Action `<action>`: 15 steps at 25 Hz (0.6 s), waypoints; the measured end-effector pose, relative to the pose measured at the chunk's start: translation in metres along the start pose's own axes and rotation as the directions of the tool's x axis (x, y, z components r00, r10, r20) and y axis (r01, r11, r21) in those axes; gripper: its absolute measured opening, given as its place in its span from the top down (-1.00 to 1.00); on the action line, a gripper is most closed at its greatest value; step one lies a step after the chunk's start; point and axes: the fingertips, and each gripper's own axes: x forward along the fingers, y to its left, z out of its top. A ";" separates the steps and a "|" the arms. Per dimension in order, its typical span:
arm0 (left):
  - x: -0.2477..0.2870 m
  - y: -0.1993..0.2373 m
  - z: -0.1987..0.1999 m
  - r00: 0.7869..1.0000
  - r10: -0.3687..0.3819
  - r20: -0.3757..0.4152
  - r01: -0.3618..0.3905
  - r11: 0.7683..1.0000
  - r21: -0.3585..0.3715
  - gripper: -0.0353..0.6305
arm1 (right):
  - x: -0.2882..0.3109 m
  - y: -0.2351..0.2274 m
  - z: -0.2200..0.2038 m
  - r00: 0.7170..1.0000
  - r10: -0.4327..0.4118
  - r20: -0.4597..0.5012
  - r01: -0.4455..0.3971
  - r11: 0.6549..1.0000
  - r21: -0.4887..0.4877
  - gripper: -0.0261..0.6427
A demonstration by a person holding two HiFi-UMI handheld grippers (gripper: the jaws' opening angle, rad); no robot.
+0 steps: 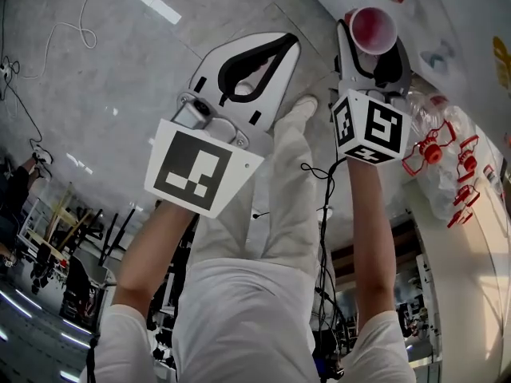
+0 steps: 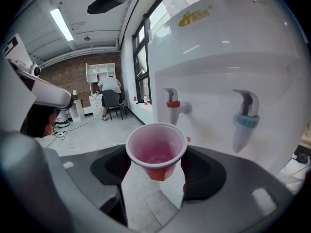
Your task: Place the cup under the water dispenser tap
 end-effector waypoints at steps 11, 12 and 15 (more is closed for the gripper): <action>0.013 0.015 -0.012 1.000 0.011 0.006 -0.011 1.000 -0.011 0.88 | 0.050 -0.027 -0.034 0.997 -0.082 0.009 0.081 0.997 0.019 -0.06; 0.014 0.015 -0.014 1.000 0.010 0.005 -0.010 1.000 -0.012 0.88 | 0.055 -0.029 -0.037 0.996 -0.083 0.009 0.083 0.996 0.015 -0.06; 0.017 0.016 -0.019 1.000 0.009 0.004 -0.009 1.000 -0.012 0.88 | 0.069 -0.036 -0.045 0.996 -0.085 -0.002 0.085 0.996 0.004 -0.06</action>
